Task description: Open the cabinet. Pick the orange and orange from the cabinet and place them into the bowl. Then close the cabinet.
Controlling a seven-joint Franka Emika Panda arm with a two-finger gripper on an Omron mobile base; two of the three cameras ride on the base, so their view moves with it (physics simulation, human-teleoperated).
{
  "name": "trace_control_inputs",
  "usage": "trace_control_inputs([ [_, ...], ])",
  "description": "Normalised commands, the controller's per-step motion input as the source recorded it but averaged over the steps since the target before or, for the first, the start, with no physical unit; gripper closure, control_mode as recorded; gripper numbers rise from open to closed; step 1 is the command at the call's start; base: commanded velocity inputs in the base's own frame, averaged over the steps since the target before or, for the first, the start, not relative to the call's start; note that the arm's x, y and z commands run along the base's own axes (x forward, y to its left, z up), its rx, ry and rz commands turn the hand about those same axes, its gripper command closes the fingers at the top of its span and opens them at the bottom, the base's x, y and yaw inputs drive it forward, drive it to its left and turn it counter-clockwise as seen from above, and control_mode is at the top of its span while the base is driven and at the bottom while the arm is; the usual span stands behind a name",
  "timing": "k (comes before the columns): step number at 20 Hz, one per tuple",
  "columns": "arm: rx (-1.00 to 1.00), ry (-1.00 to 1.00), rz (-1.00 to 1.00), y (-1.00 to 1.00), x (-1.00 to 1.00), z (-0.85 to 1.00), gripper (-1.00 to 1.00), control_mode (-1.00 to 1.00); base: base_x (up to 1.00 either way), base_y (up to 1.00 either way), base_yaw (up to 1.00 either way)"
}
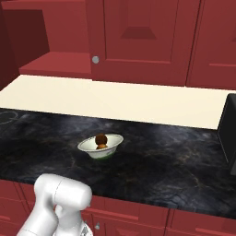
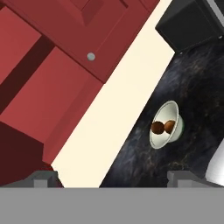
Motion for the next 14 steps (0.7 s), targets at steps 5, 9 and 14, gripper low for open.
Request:
trace_control_inputs([
  [5, 0.00, 0.00, -0.05, 0.48, 0.00, -0.05, -1.00, -1.00, 0.00, 0.00, 0.00],
  [9, 0.00, 0.00, -0.05, 0.47, 0.02, -0.11, -1.00, -1.00, 0.00, 0.00, 0.00],
  [14, 0.00, 0.00, -0.07, 0.42, 0.13, -0.10, -1.00, -1.00, 0.00, 0.00, 0.00],
])
